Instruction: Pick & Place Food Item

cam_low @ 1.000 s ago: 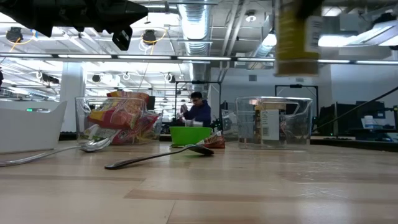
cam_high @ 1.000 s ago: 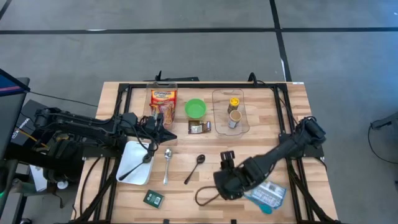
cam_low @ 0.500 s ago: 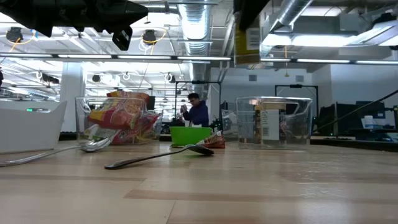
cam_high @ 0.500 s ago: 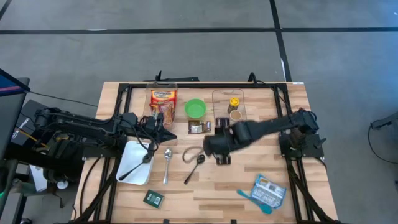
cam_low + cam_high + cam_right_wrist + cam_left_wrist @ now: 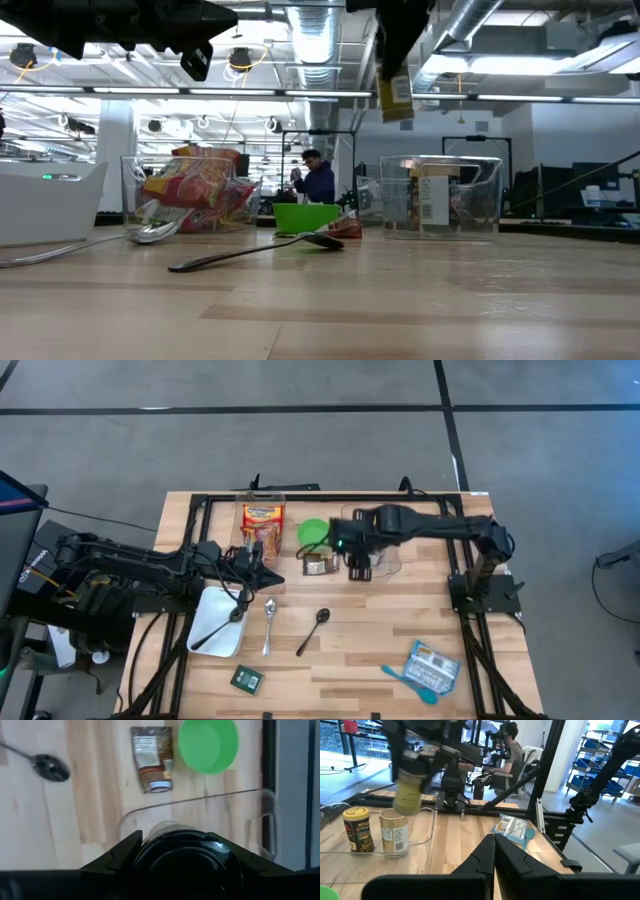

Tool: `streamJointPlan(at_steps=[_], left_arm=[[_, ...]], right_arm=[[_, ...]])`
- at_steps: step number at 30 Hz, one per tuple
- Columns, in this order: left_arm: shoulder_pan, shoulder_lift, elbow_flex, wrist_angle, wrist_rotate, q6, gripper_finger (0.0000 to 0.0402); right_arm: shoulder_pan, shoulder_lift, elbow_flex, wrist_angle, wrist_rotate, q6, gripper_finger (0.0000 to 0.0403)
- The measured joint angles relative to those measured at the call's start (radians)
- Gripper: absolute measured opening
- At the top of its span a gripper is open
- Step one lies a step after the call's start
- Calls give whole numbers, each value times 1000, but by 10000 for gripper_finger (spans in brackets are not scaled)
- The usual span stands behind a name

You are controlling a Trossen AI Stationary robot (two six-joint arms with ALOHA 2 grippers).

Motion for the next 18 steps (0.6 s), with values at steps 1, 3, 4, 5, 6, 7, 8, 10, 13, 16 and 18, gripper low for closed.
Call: streamJointPlan(at_steps=[1, 3, 4, 5, 6, 7, 8, 10, 13, 16, 18], left_arm=[[0, 0, 0, 0, 0, 0, 1], [0, 0, 0, 0, 0, 0, 1], [0, 0, 0, 0, 0, 0, 1], [0, 0, 0, 0, 0, 0, 1], [0, 0, 0, 0, 0, 0, 1], [0, 0, 0, 0, 0, 0, 1], [0, 0, 0, 0, 0, 0, 1], [0, 0, 0, 1, 0, 0, 1], [0, 0, 0, 0, 0, 0, 1], [0, 0, 0, 0, 0, 0, 1], [0, 0, 0, 0, 0, 0, 1]], right_arm=[[-18, -2, -1, 11, -7, -14, 195], [-53, -2, -5, 18, -31, -41, 198], [-71, -2, -6, 19, -41, -58, 198], [-89, -2, -6, 26, -49, -77, 198], [-108, -2, -5, 36, -58, -98, 196], [-128, -2, -5, 44, -73, -116, 193], [-147, -2, -5, 57, -89, -132, 192], [-185, -2, -5, 83, -134, -153, 192], [-235, -2, -5, 93, -206, -170, 193], [-274, -2, -5, 91, -259, -170, 197], [-290, 2, -5, 90, -266, -170, 197]])
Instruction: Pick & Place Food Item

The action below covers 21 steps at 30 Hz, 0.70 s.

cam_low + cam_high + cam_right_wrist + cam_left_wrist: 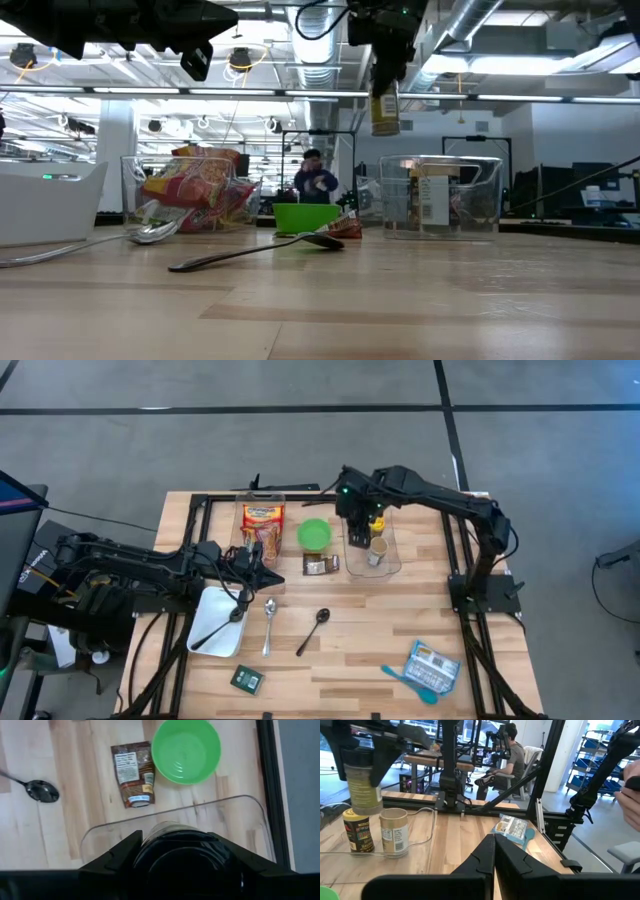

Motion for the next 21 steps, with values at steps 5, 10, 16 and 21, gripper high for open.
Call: streamJointPlan(at_steps=[5, 10, 16, 21], left_arm=[[0, 0, 0, 0, 0, 0, 1], [0, 0, 0, 0, 0, 0, 1], [0, 0, 0, 0, 0, 0, 1], [0, 0, 0, 0, 0, 0, 1]], right_arm=[[-30, 1, -3, 6, -10, -15, 193], [-52, 1, -91, 70, -17, -38, 197], [-97, 1, -206, 197, -17, -79, 193], [-126, 1, -289, 281, -23, -109, 195]])
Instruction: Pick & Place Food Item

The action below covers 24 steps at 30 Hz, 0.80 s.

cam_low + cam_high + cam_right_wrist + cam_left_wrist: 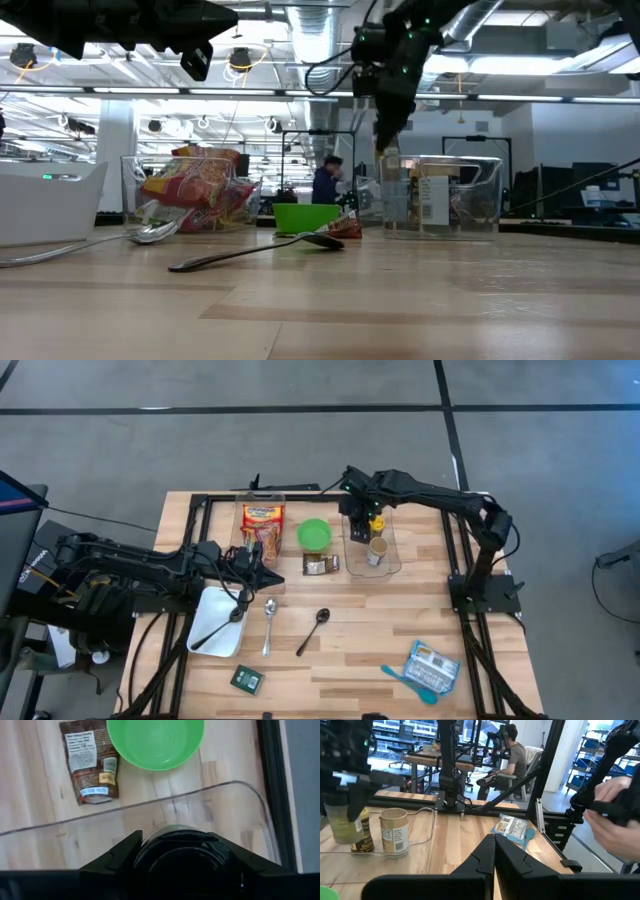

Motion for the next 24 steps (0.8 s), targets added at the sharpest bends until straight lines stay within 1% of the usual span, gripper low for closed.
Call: streamJointPlan(at_steps=[10, 24], left_arm=[[0, 0, 0, 0, 0, 0, 1], [0, 0, 0, 0, 0, 0, 1]], right_arm=[[-30, 0, -154, 164, -30, -21, 195], [-54, 0, -282, 306, -75, -37, 197]])
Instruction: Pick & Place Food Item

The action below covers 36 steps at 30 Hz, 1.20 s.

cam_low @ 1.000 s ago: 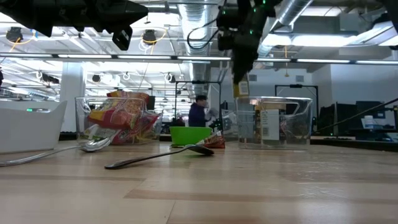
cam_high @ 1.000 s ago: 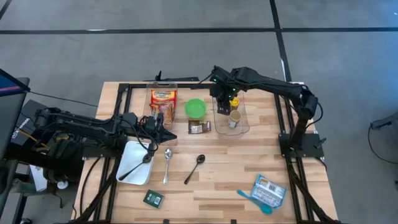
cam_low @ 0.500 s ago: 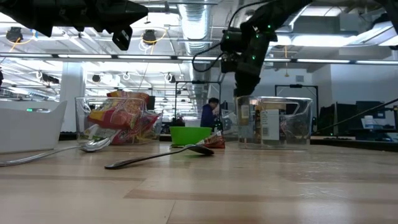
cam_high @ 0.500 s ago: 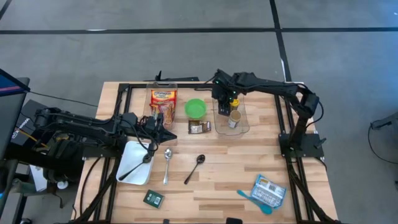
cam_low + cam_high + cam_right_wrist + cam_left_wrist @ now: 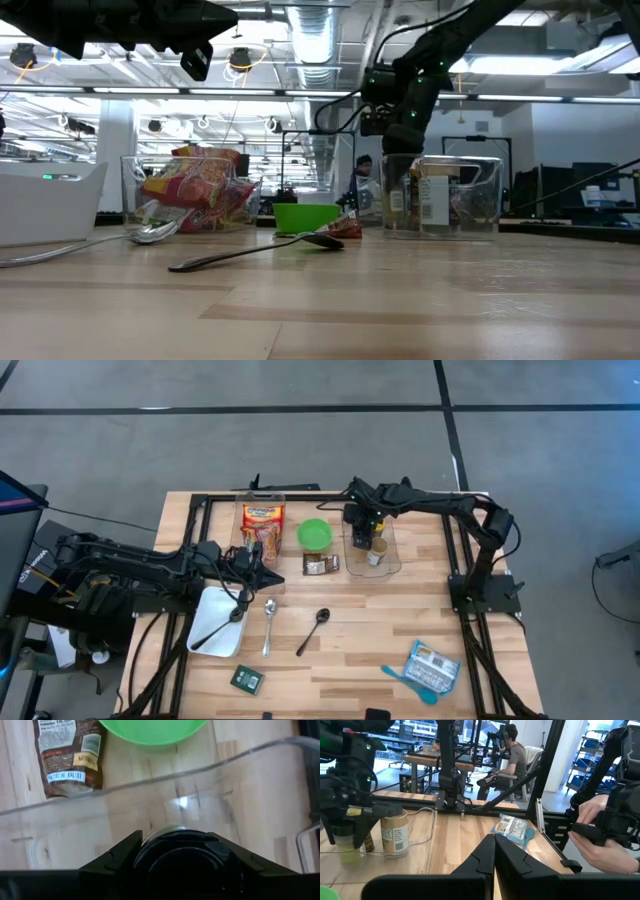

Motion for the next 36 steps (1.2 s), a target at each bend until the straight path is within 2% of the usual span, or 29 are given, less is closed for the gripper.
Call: streamJointPlan(at_steps=[17, 36], left_arm=[[0, 0, 0, 0, 0, 0, 1], [0, 0, 0, 0, 0, 0, 1]], right_arm=[[3, 0, -19, 26, -1, -34, 201], [12, 0, -19, 26, -55, -67, 205]])
